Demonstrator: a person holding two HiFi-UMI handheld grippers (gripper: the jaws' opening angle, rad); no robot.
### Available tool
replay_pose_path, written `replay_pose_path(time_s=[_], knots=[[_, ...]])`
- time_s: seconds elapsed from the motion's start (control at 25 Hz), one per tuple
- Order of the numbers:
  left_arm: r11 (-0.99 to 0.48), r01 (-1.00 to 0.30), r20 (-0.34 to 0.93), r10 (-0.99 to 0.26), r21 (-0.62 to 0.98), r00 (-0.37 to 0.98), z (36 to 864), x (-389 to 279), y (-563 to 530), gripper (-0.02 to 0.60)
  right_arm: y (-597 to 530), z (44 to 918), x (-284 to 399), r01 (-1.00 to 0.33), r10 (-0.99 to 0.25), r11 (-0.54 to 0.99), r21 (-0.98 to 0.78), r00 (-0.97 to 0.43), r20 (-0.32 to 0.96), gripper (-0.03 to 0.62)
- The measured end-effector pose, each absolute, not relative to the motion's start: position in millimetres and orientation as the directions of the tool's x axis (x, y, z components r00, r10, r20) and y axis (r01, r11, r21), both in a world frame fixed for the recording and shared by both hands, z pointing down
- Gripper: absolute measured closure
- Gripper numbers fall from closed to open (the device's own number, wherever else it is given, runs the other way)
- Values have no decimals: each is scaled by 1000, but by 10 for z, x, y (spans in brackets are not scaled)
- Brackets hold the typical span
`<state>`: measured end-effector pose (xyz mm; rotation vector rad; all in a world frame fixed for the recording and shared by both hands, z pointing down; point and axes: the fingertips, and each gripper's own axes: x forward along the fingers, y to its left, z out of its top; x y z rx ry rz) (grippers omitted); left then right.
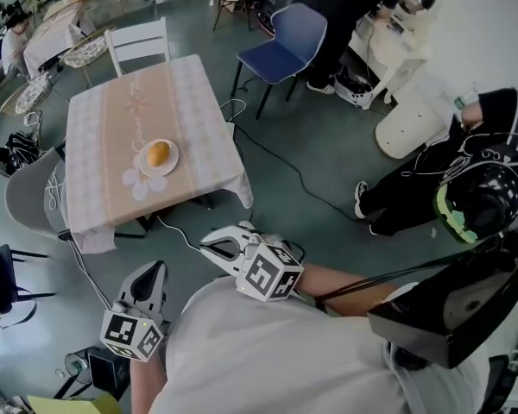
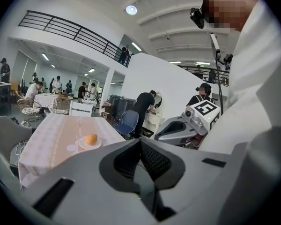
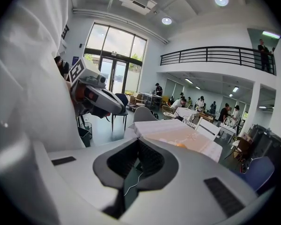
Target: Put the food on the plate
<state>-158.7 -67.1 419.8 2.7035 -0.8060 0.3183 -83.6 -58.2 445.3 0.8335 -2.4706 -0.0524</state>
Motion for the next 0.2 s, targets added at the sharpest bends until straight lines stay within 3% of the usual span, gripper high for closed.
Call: replay_pose_path(time_s=[0.2], knots=[[-826, -519, 255, -465, 220, 848, 4155, -1381, -721, 571, -687, 4463, -683, -546, -573, 811, 209, -671, 471, 580]])
